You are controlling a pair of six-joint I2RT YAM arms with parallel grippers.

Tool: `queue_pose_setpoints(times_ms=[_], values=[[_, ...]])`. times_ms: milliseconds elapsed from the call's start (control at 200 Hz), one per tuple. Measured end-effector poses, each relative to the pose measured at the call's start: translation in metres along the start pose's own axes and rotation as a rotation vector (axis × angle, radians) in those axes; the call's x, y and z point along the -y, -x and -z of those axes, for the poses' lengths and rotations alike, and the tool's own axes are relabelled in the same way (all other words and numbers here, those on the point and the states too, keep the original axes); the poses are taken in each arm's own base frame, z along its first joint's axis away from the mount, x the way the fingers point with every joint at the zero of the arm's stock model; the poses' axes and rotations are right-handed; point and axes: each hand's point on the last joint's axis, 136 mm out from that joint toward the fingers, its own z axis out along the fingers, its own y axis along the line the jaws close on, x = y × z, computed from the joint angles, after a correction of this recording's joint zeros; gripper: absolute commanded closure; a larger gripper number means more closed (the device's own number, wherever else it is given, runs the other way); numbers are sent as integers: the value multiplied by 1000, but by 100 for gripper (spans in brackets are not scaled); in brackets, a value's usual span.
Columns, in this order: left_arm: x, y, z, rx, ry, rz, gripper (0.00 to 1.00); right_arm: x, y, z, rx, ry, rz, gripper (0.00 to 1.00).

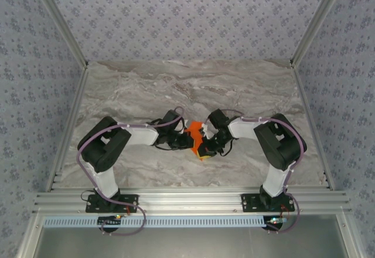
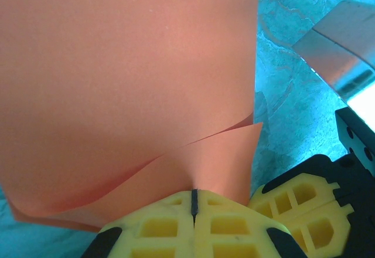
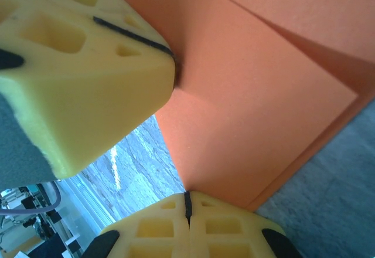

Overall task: Fold a paper plane with a square sheet of paper (fold left side to right side)
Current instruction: Third fold the triangle at the center of the table.

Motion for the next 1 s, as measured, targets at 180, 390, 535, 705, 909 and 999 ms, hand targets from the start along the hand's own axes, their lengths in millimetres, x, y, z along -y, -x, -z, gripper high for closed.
queue_pose_setpoints(times_ms=[180, 390, 535, 705, 909, 999], values=[[-2, 2, 1, 3, -1, 6, 99, 0, 0, 0, 1, -2, 2, 100], [-6, 6, 4, 10, 1, 4, 99, 0, -1, 0, 0, -2, 4, 100], [-9, 10, 6, 17, 2, 7, 98, 0, -1, 0, -1, -2, 5, 100], [-11, 12, 7, 22, 3, 3, 98, 0, -1, 0, 0, -2, 5, 100], [-15, 16, 10, 31, 6, 3, 98, 1, -2, 0, -2, -3, 3, 100], [-18, 19, 12, 37, 7, 6, 98, 1, -2, -1, -4, -4, 1, 100]])
